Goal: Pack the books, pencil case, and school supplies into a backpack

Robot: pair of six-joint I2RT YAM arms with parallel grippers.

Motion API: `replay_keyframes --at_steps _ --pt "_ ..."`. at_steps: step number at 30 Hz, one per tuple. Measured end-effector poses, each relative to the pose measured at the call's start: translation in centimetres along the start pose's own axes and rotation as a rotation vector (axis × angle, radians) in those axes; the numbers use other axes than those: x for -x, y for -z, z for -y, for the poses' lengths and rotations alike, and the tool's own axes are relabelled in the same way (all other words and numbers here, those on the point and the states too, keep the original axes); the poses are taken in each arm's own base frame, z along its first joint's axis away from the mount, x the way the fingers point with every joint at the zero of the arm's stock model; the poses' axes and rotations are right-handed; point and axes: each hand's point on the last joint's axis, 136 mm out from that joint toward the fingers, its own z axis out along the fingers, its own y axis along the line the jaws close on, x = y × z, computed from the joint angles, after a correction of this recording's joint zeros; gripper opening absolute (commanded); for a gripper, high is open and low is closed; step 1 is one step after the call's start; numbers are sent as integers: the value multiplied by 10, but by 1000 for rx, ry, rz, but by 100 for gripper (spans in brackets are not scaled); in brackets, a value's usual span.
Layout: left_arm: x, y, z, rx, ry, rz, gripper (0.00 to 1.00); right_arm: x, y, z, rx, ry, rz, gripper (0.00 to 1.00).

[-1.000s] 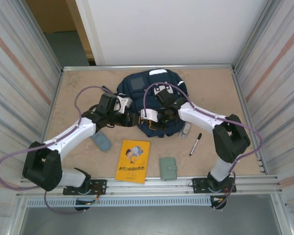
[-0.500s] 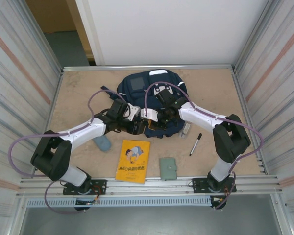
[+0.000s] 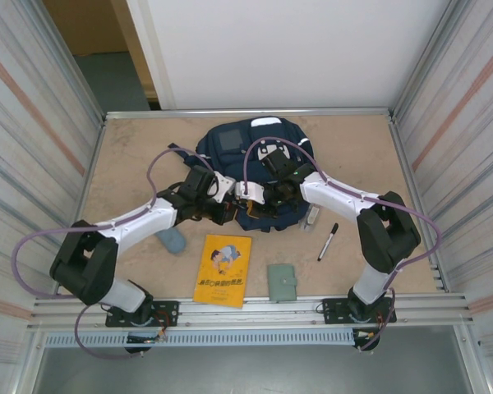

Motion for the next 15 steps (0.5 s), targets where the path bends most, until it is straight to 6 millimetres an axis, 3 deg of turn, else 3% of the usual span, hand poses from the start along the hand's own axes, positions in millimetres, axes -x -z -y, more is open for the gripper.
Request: replay_keyframes --at_steps 5,10,15 --pt "-1 7 -18 0 75 14 0 0 0 3 -11 11 0 0" --pt "3 14 -63 18 259 56 0 -6 -1 6 -44 59 -35 0" --pt "5 9 -105 41 420 56 0 -8 -4 2 -90 137 -79 0"
